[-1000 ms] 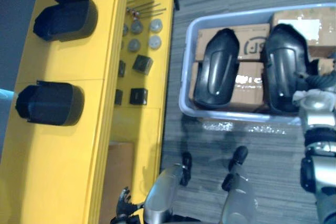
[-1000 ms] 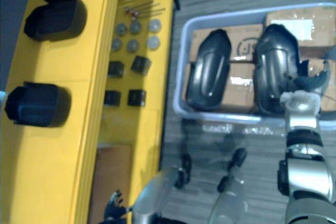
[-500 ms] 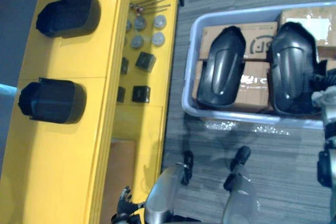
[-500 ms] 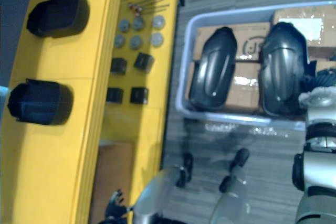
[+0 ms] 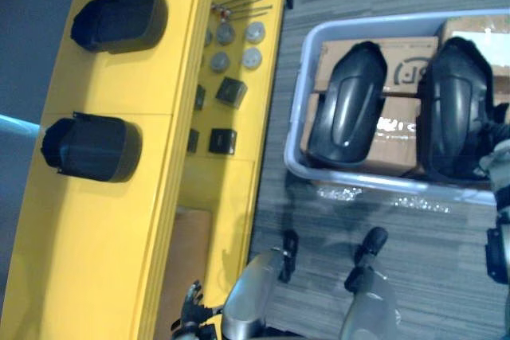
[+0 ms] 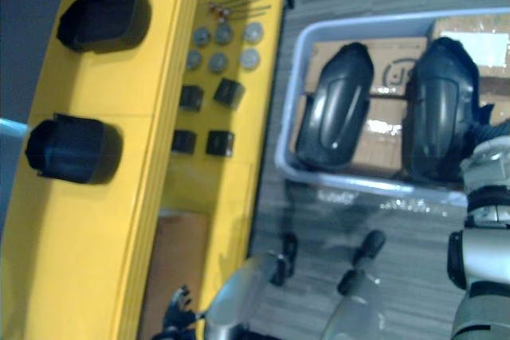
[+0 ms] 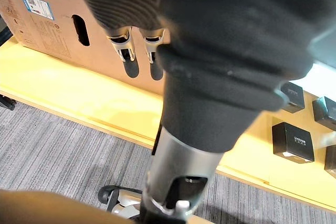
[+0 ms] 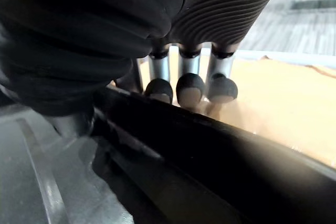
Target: Walk over and take plastic housings, then place them on the shelf
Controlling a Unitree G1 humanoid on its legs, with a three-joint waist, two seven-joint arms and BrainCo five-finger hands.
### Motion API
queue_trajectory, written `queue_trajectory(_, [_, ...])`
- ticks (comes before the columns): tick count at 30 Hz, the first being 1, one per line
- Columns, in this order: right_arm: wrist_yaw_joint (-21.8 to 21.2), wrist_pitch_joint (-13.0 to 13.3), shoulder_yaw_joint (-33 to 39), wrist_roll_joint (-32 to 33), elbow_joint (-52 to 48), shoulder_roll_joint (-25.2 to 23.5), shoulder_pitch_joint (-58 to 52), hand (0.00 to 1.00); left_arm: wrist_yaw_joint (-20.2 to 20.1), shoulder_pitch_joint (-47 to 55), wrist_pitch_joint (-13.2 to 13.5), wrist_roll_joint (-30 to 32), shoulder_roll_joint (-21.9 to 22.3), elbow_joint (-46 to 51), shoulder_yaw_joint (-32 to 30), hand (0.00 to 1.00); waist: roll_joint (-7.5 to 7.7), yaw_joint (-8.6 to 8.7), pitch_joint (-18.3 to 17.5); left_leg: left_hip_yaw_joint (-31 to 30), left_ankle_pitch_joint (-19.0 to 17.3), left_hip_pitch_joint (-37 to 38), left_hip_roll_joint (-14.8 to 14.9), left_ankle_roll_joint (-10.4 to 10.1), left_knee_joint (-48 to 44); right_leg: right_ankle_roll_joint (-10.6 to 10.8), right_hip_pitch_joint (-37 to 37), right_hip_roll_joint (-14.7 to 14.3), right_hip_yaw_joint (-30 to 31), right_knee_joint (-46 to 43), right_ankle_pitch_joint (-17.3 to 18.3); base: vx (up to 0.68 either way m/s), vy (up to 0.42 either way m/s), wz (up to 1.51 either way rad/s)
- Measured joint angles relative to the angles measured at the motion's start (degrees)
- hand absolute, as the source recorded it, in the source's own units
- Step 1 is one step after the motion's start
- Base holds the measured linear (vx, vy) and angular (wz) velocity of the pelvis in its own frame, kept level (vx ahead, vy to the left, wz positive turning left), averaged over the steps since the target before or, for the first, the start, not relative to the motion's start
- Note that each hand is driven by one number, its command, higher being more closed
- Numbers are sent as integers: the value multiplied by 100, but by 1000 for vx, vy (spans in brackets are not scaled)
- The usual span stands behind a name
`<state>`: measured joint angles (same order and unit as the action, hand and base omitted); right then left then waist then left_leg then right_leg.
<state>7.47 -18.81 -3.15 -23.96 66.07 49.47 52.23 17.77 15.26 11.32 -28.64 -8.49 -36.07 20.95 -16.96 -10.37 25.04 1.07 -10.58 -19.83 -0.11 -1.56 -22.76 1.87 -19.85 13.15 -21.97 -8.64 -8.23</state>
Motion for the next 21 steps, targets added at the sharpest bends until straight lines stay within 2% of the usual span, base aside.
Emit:
queue_trajectory(3, [28, 7, -111, -110, 38, 4, 42, 100, 0, 23, 18, 16, 0, 0, 4, 0, 0, -2, 0, -24, 12, -7, -2, -1, 2, 0, 2, 0, -19, -2, 0, -7, 14, 3])
queue_trajectory(6, [310, 61, -147, -84, 80, 2, 42, 100, -10, 42, 68, 25, 1, 0, 5, 0, 0, -2, 0, -36, 34, -6, -6, -4, 6, -2, 3, -3, -30, -3, 1, -2, 6, 1])
queue_trajectory(11, [1169, 576, -235, 101, 103, 1, 36, 100, -46, 63, 111, 18, -16, 59, -17, 0, 4, 10, 1, -37, 34, 19, -5, -3, 4, 0, 32, -20, -30, 3, 0, 0, 0, 0])
queue_trajectory(16, [1833, 888, -200, 193, -246, -5, -46, 100, -43, 283, 111, -4, -84, 401, -219, 0, 79, 91, 57, -45, 8, 155, 26, -7, 3, 17, 215, -77, -42, 88, -14, -1, 3, 1])
queue_trajectory(18, [1971, 1058, -197, 185, -542, -11, -156, 100, -139, 348, 379, -124, -149, 1353, -402, 0, 114, 142, 83, -83, -5, 171, 53, -14, -40, 27, 318, -116, -104, 151, -33, -25, 12, 11])
queue_trajectory(19, [2007, 1178, -211, 178, -689, -50, -199, 100, -256, 184, 636, -196, -93, 1903, -403, 0, 118, 162, 85, -108, -33, 182, 77, -21, -104, 33, 403, -152, -139, 200, -57, -51, 17, 3])
queue_trajectory(21, [2021, 1379, -252, 172, -897, -123, -201, 100, -378, -285, 863, -190, 69, 2295, -350, 0, 151, 183, 110, -105, -100, 174, 122, -19, -217, 18, 437, -199, -118, 221, -79, -51, 29, -10])
